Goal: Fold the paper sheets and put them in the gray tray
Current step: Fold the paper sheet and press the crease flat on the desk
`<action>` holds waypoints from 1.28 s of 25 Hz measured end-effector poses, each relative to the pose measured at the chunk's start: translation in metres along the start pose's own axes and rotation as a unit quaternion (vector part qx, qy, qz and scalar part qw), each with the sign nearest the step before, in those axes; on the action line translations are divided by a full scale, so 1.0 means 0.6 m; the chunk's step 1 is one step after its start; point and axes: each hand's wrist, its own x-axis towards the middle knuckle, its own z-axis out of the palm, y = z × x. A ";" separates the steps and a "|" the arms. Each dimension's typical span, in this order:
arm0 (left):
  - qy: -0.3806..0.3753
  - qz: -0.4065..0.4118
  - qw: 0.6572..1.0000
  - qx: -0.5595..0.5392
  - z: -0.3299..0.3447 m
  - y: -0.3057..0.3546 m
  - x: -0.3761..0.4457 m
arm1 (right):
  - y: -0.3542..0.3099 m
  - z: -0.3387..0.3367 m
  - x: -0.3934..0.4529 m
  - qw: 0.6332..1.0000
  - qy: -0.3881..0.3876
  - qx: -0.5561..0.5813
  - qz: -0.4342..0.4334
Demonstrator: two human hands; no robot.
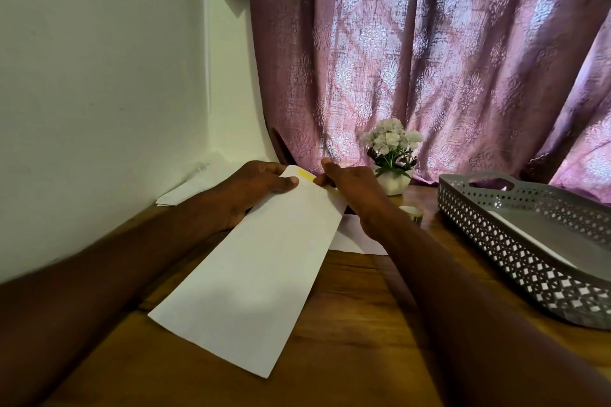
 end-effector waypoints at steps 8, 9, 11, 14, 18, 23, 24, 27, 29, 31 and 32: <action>-0.006 0.011 1.000 0.017 0.013 0.005 -0.010 | 0.003 -0.006 -0.003 1.000 -0.005 -0.018 -0.004; -0.006 0.013 1.000 0.018 0.014 0.006 -0.011 | 0.003 -0.008 -0.003 1.000 -0.007 -0.018 -0.005; -0.007 0.013 1.000 0.015 0.015 0.006 -0.011 | 0.001 -0.009 -0.002 1.000 -0.002 -0.027 -0.009; -0.004 0.010 1.000 0.019 0.013 0.005 -0.011 | 0.000 -0.007 0.003 0.998 0.013 -0.061 -0.024; 0.000 0.014 1.000 0.014 0.013 0.005 -0.011 | -0.001 -0.008 0.004 0.996 0.023 -0.079 -0.045; -0.007 0.017 1.000 0.010 0.012 0.005 -0.012 | -0.006 -0.006 0.006 0.993 0.032 -0.098 -0.065; -0.008 0.017 1.000 0.010 0.012 0.005 -0.012 | -0.006 -0.004 0.006 0.993 0.029 -0.098 -0.057; -0.012 0.022 1.000 0.017 0.014 0.004 -0.013 | -0.005 -0.004 0.004 0.996 0.030 -0.088 -0.008; -0.013 0.024 1.000 0.013 0.015 0.003 -0.013 | -0.004 -0.006 0.004 0.996 0.021 -0.090 0.021; -0.015 0.025 1.000 0.010 0.016 0.002 -0.014 | -0.002 -0.007 0.006 0.996 0.014 -0.079 0.034; -0.016 0.025 0.999 0.010 0.017 0.001 -0.014 | -0.002 -0.007 0.008 0.997 0.012 -0.071 0.036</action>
